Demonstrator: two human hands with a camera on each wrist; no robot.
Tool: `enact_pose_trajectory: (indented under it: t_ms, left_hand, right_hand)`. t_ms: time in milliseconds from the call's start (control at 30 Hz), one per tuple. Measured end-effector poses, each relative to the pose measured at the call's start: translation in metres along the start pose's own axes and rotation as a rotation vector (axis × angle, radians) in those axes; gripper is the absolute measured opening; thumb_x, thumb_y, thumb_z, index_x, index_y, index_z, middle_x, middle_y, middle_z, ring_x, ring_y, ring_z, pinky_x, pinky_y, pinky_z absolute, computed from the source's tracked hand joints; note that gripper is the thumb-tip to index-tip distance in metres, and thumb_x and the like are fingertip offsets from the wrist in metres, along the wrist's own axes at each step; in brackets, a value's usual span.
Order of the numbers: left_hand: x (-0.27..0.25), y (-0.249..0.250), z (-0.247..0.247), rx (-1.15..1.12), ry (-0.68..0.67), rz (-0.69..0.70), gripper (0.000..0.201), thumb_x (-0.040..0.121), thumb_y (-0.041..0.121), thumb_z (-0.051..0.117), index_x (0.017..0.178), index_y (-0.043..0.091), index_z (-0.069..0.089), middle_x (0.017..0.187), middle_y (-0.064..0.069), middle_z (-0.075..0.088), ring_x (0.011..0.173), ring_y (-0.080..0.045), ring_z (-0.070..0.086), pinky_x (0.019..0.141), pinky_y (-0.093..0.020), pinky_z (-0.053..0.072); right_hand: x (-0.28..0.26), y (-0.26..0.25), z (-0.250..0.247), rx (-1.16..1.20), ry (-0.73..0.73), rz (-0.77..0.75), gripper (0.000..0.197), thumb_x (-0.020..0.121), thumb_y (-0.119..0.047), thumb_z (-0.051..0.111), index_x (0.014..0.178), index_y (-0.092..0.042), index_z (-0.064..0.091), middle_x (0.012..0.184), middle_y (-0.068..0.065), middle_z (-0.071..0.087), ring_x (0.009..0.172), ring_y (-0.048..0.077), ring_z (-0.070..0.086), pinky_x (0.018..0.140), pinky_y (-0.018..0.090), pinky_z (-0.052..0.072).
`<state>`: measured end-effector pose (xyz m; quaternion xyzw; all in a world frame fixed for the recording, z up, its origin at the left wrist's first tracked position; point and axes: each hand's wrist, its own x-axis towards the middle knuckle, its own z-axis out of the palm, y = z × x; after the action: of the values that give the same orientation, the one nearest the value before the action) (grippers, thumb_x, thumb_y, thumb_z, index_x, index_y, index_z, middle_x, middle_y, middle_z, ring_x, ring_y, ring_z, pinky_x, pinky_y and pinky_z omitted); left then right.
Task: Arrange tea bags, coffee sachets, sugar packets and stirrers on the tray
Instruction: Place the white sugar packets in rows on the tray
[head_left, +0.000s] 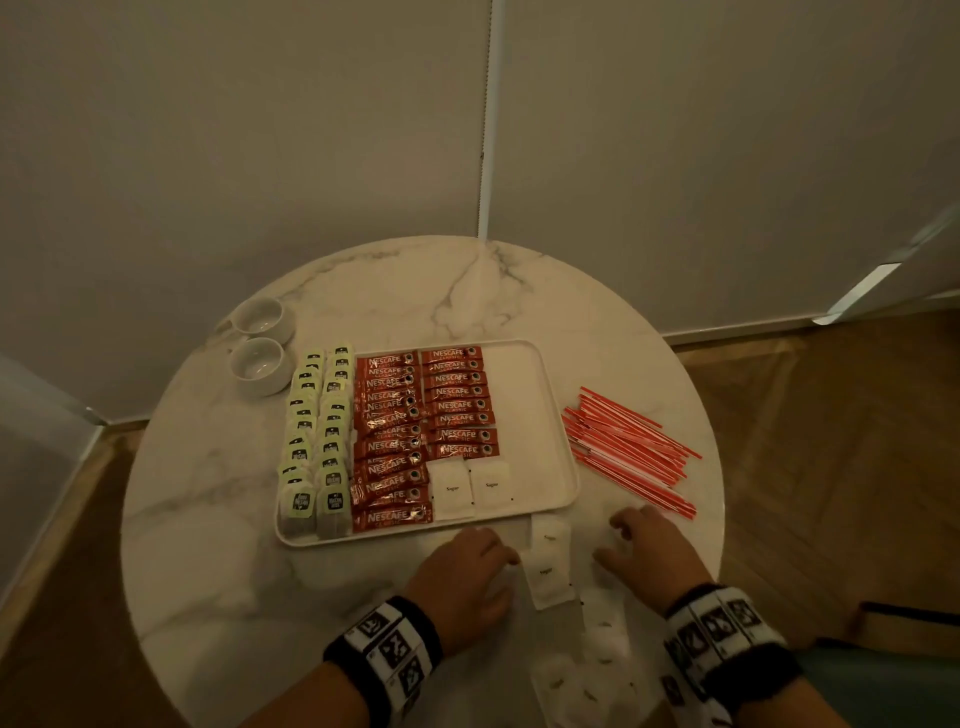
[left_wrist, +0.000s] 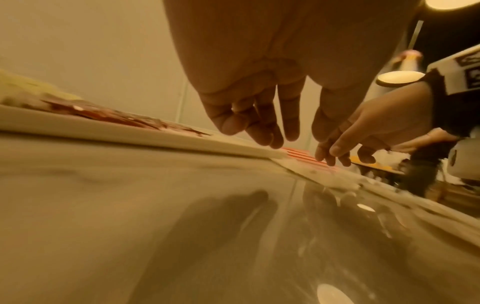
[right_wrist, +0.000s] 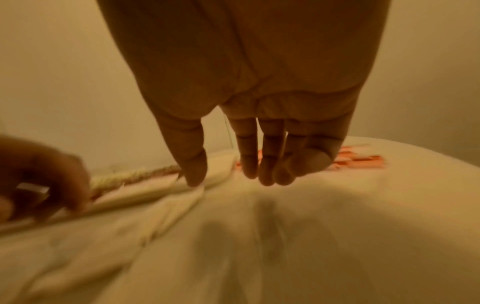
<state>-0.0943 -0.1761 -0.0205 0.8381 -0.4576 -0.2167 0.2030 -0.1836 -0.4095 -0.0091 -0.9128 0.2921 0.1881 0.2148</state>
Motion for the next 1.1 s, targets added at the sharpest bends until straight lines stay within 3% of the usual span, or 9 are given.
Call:
enact_pose_trajectory:
  t_ms: [167,300,433,533,700,800,900,967,1100]
  left_hand:
    - [0.015,0.018,0.015,0.11,-0.081,-0.111,0.058,0.092,0.045,0.047,0.143,0.022,0.032,0.138,0.001,0.039,0.124,-0.019,0.038,0.102,-0.033,0.036]
    - [0.033,0.027,0.024,0.148,-0.108,-0.271,0.073,0.086,0.055,0.053,0.144,0.019,0.027,0.145,-0.004,0.032,0.131,-0.024,0.033,0.108,-0.04,0.034]
    - [0.044,0.029,0.023,0.086,-0.095,-0.324,0.065,0.08,0.049,0.066,0.13,0.018,0.039,0.133,-0.004,0.036,0.121,-0.025,0.04,0.099,-0.04,0.042]
    - [0.047,0.027,0.024,-0.003,-0.087,-0.359,0.058,0.076,0.043,0.071,0.121,0.017,0.044,0.126,-0.002,0.037,0.115,-0.022,0.041,0.095,-0.037,0.044]
    - [0.051,0.022,0.027,-0.068,-0.092,-0.372,0.035,0.079,0.032,0.068,0.104,0.016,0.05,0.117,-0.002,0.043,0.112,-0.023,0.043,0.093,-0.037,0.043]
    - [0.052,0.019,0.027,-0.081,-0.074,-0.373,0.026,0.085,0.032,0.062,0.103,0.016,0.053,0.115,-0.003,0.047,0.11,-0.022,0.045,0.094,-0.035,0.042]
    - [0.052,0.02,0.022,-0.099,-0.048,-0.375,0.015,0.089,0.028,0.055,0.097,0.015,0.058,0.109,-0.004,0.054,0.104,-0.022,0.051,0.089,-0.031,0.043]
    - [0.05,0.02,0.015,-0.208,-0.026,-0.415,0.009,0.089,0.024,0.055,0.088,0.016,0.059,0.098,-0.004,0.06,0.092,-0.02,0.056,0.08,-0.029,0.045]
    - [0.04,0.008,-0.006,-0.502,0.082,-0.459,0.009,0.086,0.015,0.059,0.08,0.018,0.053,0.083,0.001,0.06,0.072,-0.014,0.057,0.067,-0.027,0.052]
  right_hand:
    - [-0.023,-0.006,0.024,-0.067,-0.039,-0.024,0.07,0.076,-0.068,0.058,0.129,-0.025,0.044,0.127,-0.003,0.041,0.114,0.015,0.041,0.099,0.028,0.04]
    - [-0.021,-0.026,0.04,-0.042,0.044,-0.051,0.049,0.091,-0.055,0.046,0.125,-0.021,0.046,0.127,0.0,0.043,0.114,0.018,0.042,0.1,0.03,0.04]
    - [-0.004,-0.044,0.04,0.051,0.093,0.054,0.043,0.096,-0.048,0.041,0.124,-0.016,0.047,0.126,0.004,0.047,0.113,0.021,0.047,0.098,0.033,0.043]
    - [0.006,-0.055,0.038,0.061,0.066,0.124,0.054,0.09,-0.05,0.052,0.128,-0.013,0.043,0.128,0.005,0.044,0.116,0.022,0.048,0.097,0.034,0.044]
    - [0.016,-0.06,0.037,0.087,0.001,0.189,0.053,0.085,-0.039,0.063,0.125,-0.01,0.044,0.128,0.009,0.045,0.116,0.024,0.05,0.094,0.03,0.044]
    - [0.018,-0.06,0.036,0.143,-0.042,0.186,0.039,0.084,-0.028,0.062,0.116,-0.012,0.048,0.122,0.009,0.048,0.107,0.023,0.054,0.086,0.026,0.044]
    - [0.017,-0.057,0.032,0.207,-0.016,0.145,0.014,0.084,-0.021,0.06,0.088,-0.02,0.046,0.095,0.0,0.054,0.082,0.016,0.05,0.073,0.022,0.043]
    - [0.017,-0.052,0.026,0.306,0.004,0.137,0.02,0.084,-0.017,0.062,0.076,-0.022,0.044,0.08,-0.004,0.051,0.072,0.012,0.047,0.062,0.019,0.039]
    - [0.019,-0.042,0.01,0.603,0.007,0.13,0.021,0.079,-0.013,0.072,0.091,-0.019,0.055,0.082,0.003,0.061,0.069,0.017,0.056,0.058,0.025,0.044]
